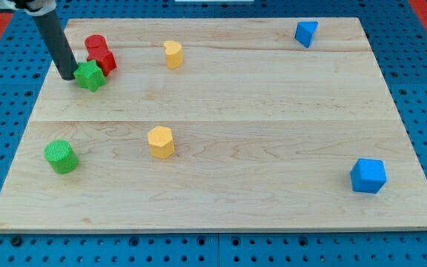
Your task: Slide the green circle to the center left
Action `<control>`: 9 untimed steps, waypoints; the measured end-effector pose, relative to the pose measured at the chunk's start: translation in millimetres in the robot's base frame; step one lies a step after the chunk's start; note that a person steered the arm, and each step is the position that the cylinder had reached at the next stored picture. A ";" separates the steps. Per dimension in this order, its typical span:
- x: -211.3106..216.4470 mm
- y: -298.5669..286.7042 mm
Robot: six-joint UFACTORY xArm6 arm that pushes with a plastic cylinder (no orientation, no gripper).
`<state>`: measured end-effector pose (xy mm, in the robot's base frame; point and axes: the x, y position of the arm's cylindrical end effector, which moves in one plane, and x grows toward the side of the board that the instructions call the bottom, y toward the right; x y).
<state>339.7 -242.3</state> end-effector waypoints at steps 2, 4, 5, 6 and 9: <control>38.2 11.7; 119.6 56.2; 169.2 61.8; 209.2 63.3; 175.4 15.9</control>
<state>515.0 -226.4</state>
